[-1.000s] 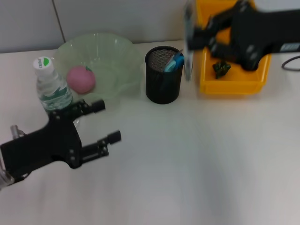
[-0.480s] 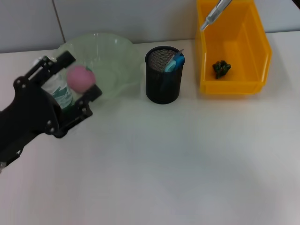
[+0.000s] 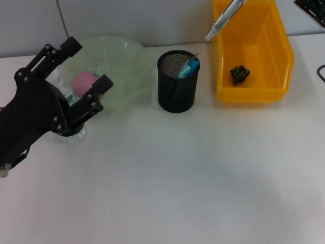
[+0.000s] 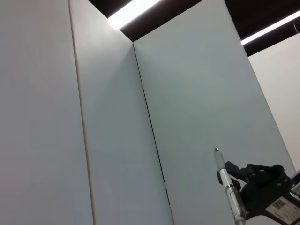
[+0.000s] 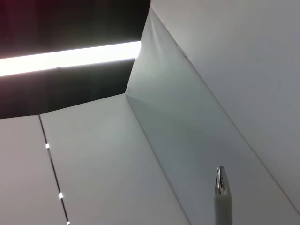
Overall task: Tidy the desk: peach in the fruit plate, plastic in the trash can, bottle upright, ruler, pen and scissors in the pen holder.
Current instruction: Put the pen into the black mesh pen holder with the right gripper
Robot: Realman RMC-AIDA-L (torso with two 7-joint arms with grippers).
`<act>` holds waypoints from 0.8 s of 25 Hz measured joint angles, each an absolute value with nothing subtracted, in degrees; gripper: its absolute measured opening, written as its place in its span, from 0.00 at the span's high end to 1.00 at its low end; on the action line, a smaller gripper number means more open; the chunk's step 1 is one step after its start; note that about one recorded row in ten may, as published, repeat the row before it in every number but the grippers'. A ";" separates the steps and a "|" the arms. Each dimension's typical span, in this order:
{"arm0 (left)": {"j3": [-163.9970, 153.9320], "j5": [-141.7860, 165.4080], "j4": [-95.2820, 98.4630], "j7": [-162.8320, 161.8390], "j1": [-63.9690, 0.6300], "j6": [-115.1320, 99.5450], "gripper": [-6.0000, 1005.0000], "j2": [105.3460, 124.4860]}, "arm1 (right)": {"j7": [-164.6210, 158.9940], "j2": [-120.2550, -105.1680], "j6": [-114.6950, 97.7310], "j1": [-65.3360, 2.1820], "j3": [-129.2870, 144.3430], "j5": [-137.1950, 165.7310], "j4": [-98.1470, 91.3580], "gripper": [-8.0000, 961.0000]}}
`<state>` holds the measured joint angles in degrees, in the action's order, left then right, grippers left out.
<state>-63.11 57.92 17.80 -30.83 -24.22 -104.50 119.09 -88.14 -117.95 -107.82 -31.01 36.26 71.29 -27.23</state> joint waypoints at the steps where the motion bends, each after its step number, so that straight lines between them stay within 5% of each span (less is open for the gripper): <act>1: -63.11 57.91 17.80 -30.62 -24.26 -104.50 0.25 119.09 | -88.18 -117.93 -107.59 -31.03 36.32 71.27 -27.10 0.88; 15: -62.90 56.91 17.75 -30.23 -24.42 -104.43 0.25 119.09 | -80.14 -116.08 -97.95 -31.15 36.61 82.16 -45.51 0.88; 20: -63.10 56.86 17.75 -30.21 -24.08 -104.37 0.25 119.09 | -73.29 -118.31 -92.95 -31.78 37.18 95.26 -60.97 0.88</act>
